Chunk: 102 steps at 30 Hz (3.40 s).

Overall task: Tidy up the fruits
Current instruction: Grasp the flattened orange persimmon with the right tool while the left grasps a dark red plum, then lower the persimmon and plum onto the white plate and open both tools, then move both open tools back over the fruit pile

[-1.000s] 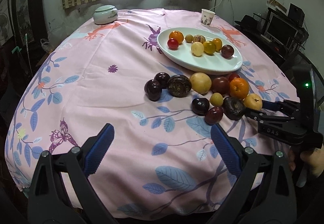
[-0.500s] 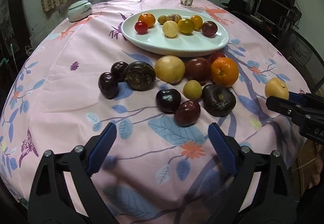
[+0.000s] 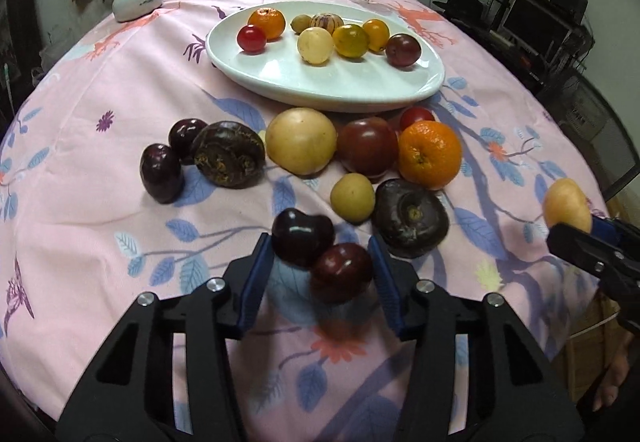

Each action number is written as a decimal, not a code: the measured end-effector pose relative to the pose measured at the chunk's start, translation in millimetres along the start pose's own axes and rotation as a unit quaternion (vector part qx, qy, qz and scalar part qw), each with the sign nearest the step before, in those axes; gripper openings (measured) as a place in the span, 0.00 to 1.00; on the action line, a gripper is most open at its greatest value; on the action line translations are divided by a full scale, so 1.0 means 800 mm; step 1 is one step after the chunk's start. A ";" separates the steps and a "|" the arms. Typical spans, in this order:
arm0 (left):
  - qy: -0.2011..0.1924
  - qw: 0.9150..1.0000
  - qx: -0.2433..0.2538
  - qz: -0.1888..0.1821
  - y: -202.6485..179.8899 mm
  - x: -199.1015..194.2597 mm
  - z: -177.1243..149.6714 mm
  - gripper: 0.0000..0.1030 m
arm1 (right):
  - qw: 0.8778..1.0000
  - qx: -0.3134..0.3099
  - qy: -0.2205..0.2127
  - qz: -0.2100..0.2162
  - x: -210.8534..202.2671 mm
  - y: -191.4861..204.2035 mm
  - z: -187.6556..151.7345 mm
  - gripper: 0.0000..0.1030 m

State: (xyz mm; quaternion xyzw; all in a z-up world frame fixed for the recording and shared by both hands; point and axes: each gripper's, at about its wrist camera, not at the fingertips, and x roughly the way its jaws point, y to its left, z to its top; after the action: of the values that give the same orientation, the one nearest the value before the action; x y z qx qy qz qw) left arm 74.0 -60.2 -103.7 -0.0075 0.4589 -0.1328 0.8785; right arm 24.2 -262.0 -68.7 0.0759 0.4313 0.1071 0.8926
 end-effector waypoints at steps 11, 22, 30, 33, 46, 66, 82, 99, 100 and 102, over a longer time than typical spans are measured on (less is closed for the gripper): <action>-0.013 1.000 -0.007 -0.003 0.017 -0.030 -0.020 0.48 | 1.000 -0.020 0.014 0.010 0.008 0.031 -0.008 0.45; 0.009 1.000 0.004 -0.003 0.016 -0.022 -0.042 0.54 | 1.000 -0.021 0.017 0.009 0.009 0.036 -0.008 0.45; -0.002 1.000 0.016 -0.002 0.005 -0.031 -0.050 0.32 | 0.999 -0.020 0.024 0.015 0.016 0.034 -0.007 0.45; -0.001 1.000 0.014 -0.004 0.005 -0.032 -0.050 0.31 | 1.000 -0.017 0.021 0.016 0.015 0.033 -0.008 0.45; -0.044 0.999 0.013 -0.010 0.012 -0.073 -0.017 0.31 | 1.000 -0.012 0.010 0.022 0.010 0.026 -0.005 0.45; -0.040 0.999 0.027 0.014 0.040 0.007 0.180 0.32 | 0.997 -0.076 -0.006 0.010 0.072 0.039 0.158 0.45; 0.030 0.999 0.007 0.021 0.047 0.118 0.273 0.33 | 0.993 -0.097 0.047 -0.045 0.216 0.031 0.271 0.45; -0.084 0.996 -0.013 0.023 0.071 -0.040 0.168 0.75 | 0.994 -0.096 -0.011 -0.046 0.061 0.021 0.173 0.62; -0.088 0.996 -0.019 0.024 0.072 -0.046 0.152 0.75 | 0.995 -0.089 -0.010 -0.042 0.052 0.020 0.159 0.63; -0.088 0.995 -0.028 0.028 0.071 -0.053 0.119 0.76 | 0.997 -0.072 -0.003 -0.036 0.040 0.020 0.129 0.65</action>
State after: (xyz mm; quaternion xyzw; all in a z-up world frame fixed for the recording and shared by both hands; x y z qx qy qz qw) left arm 140.9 -5.8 -22.2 -0.0311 0.3835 -0.0938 0.9182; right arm 122.4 -242.9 -25.6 -0.0038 0.4221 0.1054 0.9004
